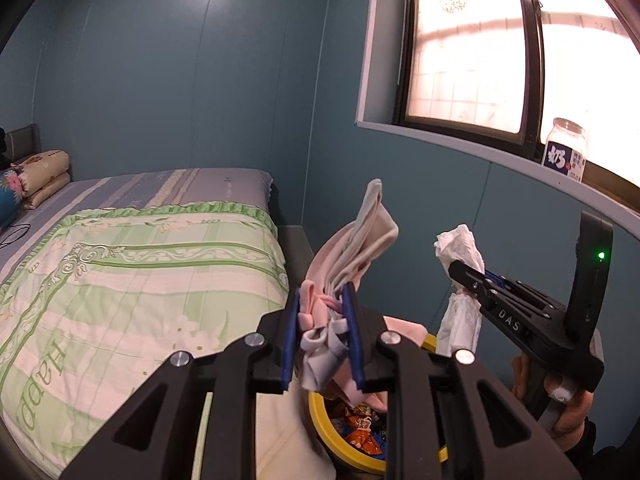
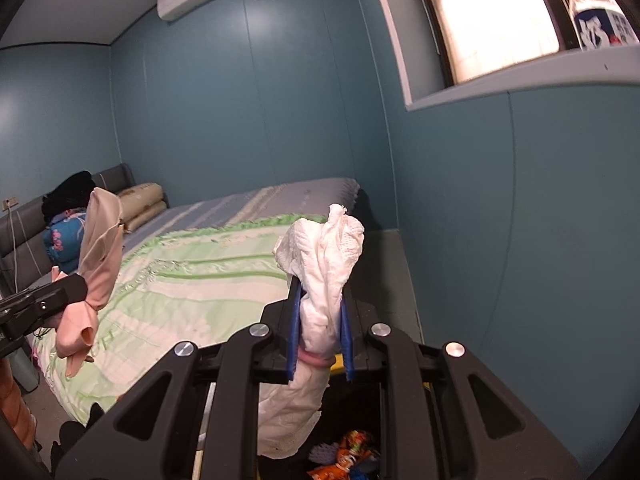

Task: Collect trash
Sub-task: 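Carry the pink tissue over the yellow bin while the right tool carries the white tissue there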

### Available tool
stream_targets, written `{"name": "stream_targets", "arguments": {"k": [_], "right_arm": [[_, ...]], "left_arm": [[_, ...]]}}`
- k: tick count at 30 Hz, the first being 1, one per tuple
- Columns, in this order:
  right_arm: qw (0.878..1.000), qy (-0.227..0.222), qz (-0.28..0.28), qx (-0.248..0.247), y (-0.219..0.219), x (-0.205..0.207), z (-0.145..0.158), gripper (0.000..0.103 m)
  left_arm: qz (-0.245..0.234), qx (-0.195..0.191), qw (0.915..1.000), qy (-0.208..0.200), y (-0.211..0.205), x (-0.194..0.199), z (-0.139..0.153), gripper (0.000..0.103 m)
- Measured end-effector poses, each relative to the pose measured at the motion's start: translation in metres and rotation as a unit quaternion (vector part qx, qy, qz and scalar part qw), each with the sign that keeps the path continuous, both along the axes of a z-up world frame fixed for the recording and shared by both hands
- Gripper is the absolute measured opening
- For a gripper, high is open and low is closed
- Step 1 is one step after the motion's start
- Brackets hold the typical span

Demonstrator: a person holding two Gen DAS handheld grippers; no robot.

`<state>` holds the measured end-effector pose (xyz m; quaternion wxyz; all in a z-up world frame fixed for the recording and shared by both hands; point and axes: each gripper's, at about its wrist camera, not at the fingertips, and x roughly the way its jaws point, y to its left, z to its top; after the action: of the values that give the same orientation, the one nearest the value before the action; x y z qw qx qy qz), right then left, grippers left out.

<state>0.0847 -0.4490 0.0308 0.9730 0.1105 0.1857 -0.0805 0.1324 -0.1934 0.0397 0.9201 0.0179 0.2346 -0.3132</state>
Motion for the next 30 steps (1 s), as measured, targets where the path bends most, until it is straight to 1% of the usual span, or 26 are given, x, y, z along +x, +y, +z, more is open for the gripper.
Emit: {"name": "stream_targets", "arguments": {"k": [4,11,17,22,30], "right_arm": [[1.000,0.023,-0.018,0.000,-0.010,0.001,-0.012,0.016],[0.998,0.053,-0.026,0.008,-0.022,0.001,-0.030,0.016],[0.996,0.084,-0.017,0.032,-0.027,0.004,-0.051,0.016],[0.994,0.103,-0.012,0.044,-0.029,0.008,-0.064,0.016],[0.992,0.114,-0.011,0.060,-0.035,0.013,-0.069,0.016]], "left_arm": [[-0.009,0.011,0.9998,0.011,-0.019,0.011,-0.018,0.020],[-0.037,0.019,0.9964,0.074,-0.046,0.038,-0.059,0.020],[-0.062,0.031,0.9914,0.111,-0.066,0.047,-0.083,0.020],[-0.072,0.042,0.9883,0.128,-0.078,0.050,-0.098,0.020],[-0.085,0.053,0.9843,0.145,-0.089,0.051,-0.114,0.020]]}}
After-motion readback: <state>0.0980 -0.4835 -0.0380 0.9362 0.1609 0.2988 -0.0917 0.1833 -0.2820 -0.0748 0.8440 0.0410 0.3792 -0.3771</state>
